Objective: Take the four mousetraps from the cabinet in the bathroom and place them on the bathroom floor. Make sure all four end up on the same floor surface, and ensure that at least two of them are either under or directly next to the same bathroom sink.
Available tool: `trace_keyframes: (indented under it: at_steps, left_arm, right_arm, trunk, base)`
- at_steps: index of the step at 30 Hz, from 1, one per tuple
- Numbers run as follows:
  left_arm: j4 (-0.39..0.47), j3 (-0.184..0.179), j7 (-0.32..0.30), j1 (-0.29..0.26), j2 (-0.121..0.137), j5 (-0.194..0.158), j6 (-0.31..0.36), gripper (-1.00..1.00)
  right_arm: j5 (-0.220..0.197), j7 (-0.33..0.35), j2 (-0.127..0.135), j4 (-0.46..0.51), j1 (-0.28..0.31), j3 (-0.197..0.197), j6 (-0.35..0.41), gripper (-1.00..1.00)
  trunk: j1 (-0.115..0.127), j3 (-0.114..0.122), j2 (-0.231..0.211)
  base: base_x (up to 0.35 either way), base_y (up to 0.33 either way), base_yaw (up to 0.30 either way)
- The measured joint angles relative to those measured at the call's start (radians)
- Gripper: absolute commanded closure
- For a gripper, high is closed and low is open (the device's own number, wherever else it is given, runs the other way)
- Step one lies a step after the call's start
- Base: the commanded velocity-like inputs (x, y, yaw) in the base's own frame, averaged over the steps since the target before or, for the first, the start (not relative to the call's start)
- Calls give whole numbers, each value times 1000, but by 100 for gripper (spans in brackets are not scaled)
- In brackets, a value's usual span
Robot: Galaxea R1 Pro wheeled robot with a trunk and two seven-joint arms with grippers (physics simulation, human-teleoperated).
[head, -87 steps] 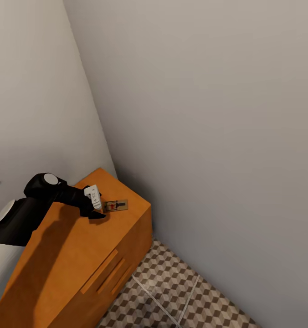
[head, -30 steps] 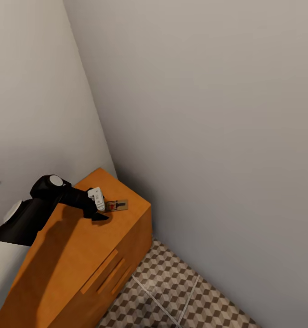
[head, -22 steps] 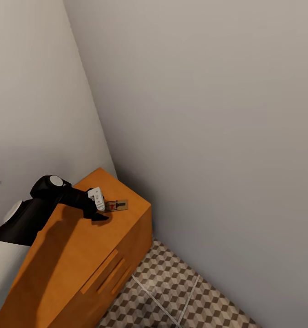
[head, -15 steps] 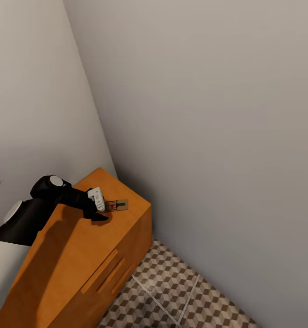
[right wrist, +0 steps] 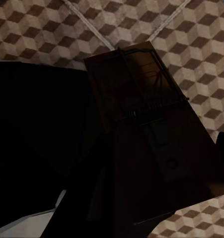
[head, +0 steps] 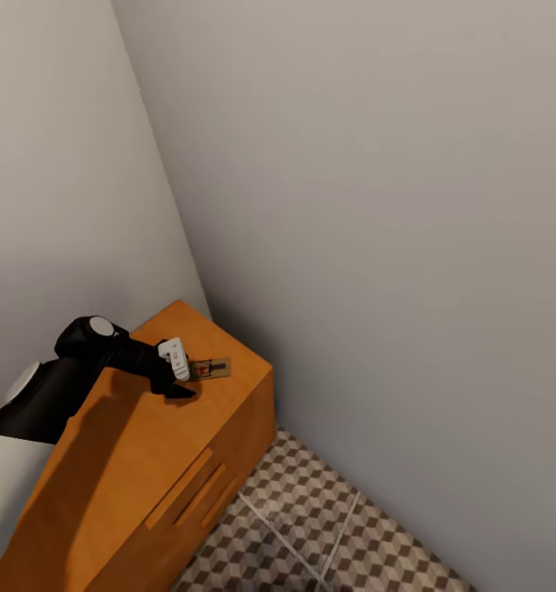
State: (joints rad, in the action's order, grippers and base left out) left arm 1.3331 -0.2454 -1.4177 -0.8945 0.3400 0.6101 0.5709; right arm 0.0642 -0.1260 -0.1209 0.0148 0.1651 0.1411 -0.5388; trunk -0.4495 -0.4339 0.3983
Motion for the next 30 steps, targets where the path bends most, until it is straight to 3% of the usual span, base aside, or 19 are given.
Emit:
trace_keyframes:
  at_steps: [30]
  left_arm:
    - [37, 5, 0, 1, 14, 13, -2, -100]
  right_arm:
    - [0, 0, 0, 0, 0, 0, 0, 100]
  trunk:
    - [0, -12, 0]
  base:
    - [0, 0, 0]
